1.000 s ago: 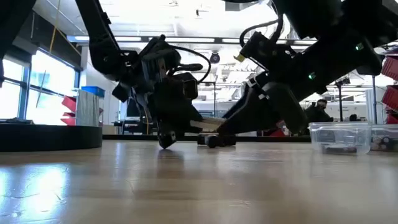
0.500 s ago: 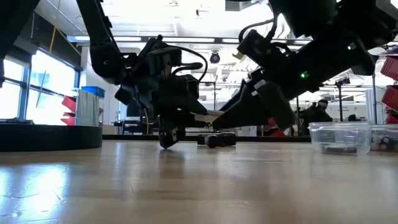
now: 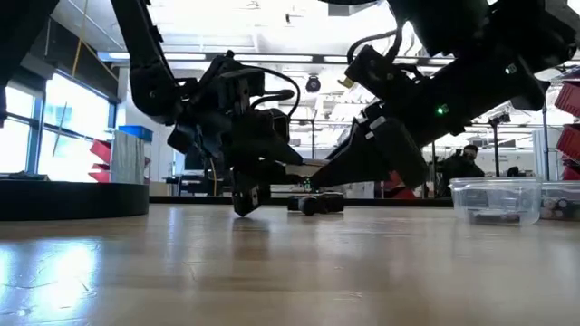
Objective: Insert battery
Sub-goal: Insert the silver battery into the white battery case
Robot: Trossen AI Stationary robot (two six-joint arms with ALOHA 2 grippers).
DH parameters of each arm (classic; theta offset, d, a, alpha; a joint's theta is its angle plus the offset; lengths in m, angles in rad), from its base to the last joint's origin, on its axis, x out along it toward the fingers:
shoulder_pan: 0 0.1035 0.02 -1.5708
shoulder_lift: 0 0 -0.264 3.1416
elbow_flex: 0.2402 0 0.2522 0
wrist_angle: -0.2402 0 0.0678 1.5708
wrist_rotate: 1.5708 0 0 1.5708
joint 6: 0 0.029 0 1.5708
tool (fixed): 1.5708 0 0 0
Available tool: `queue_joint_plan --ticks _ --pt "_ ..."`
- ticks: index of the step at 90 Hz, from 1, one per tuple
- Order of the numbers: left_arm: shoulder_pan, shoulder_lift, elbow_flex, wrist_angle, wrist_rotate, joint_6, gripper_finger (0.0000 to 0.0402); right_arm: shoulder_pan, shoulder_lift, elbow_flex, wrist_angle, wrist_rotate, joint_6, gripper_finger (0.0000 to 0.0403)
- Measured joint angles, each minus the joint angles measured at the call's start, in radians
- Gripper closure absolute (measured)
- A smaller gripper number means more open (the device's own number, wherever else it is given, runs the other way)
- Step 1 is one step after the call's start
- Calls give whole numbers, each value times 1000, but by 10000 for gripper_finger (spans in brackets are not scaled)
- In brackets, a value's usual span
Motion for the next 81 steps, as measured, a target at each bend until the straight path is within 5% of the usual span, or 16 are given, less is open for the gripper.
queue_joint_plan --ticks 63,81 --pt "44 0 -1 2 42 395 219 -5 -31 0 -48 -15 121 341" --pt "-7 -1 -43 14 -183 630 219 -58 -105 1 -160 -174 261 341"
